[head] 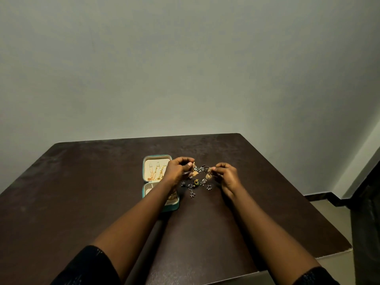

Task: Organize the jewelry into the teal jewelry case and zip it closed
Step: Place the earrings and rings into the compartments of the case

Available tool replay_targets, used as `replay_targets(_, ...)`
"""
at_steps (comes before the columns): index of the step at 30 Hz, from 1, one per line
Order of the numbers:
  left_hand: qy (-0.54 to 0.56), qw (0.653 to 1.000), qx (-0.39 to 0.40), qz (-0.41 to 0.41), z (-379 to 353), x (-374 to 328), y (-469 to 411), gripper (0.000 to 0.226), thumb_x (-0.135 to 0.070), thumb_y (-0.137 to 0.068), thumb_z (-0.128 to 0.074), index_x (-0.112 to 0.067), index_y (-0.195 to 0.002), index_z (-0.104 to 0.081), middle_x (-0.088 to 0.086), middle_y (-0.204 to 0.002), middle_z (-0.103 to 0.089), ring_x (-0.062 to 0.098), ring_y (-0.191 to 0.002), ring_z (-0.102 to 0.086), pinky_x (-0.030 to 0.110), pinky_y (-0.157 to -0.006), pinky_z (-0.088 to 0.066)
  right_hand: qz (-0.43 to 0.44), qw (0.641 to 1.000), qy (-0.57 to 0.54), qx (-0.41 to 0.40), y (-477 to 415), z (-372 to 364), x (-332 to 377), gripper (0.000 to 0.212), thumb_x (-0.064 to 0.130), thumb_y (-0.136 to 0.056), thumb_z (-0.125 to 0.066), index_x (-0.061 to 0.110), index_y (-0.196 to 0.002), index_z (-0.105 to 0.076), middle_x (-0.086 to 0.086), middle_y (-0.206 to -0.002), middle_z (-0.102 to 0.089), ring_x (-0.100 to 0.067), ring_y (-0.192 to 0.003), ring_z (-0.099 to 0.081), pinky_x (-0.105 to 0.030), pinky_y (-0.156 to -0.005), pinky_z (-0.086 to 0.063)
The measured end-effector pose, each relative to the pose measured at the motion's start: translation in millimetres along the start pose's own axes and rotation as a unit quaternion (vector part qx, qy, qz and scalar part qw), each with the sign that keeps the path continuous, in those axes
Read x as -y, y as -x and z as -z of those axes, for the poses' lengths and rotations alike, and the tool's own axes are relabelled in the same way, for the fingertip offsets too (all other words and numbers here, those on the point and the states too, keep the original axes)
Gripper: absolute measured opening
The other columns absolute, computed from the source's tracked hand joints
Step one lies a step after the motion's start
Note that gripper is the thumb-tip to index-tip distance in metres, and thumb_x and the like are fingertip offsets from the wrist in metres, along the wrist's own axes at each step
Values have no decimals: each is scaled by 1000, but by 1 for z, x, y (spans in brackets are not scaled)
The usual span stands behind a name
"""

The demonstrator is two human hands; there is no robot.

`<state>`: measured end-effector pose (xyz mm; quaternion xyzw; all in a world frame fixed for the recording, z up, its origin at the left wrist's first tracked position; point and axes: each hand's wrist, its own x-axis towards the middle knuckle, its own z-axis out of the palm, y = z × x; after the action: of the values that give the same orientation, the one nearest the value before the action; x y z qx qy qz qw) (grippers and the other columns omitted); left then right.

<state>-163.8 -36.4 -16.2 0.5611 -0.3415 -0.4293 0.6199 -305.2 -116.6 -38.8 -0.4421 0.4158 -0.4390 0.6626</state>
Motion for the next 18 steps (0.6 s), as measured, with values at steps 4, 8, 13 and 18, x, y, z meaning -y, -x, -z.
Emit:
replay_targets(4,-69,997,16,-11,-5,6,-3,25,5,-94,-45,1,-113,-61,3,-73,-53,13,-64,-47,24,-62,-43,-63,998,-3,-7,-2,0,3,29,-11,-84,-46,13,-69,-49,-4,-64,-54,-14,-59,-51,-25,-56,-41)
replay_targets(8,-180,981,64,20,-15,7,-6,32,8,-90,-44,-3,-113,-63,5,-71,-54,12,-58,-43,18,-51,-39,-107,994,-26,8,-3,1,8,27,-9,-87,-39,12,-73,-48,-9,-75,-51,-19,-64,-49,-28,-51,-49)
replay_targets(13,-281,952,110,44,-29,8,-9,33,6,-90,-47,1,-119,-61,14,-83,-61,7,-56,-45,15,-49,-37,-142,987,-63,37,1,3,15,27,-11,-89,-35,7,-75,-48,-13,-75,-50,-23,-61,-48,-22,-42,-51)
replay_targets(18,-282,951,116,59,-36,11,-16,32,8,-90,-46,6,-118,-60,15,-95,-58,16,-70,-52,21,-60,-43,-157,984,-72,49,2,7,15,29,-12,-89,-32,6,-73,-48,-13,-75,-49,-19,-62,-45,-13,-36,-42)
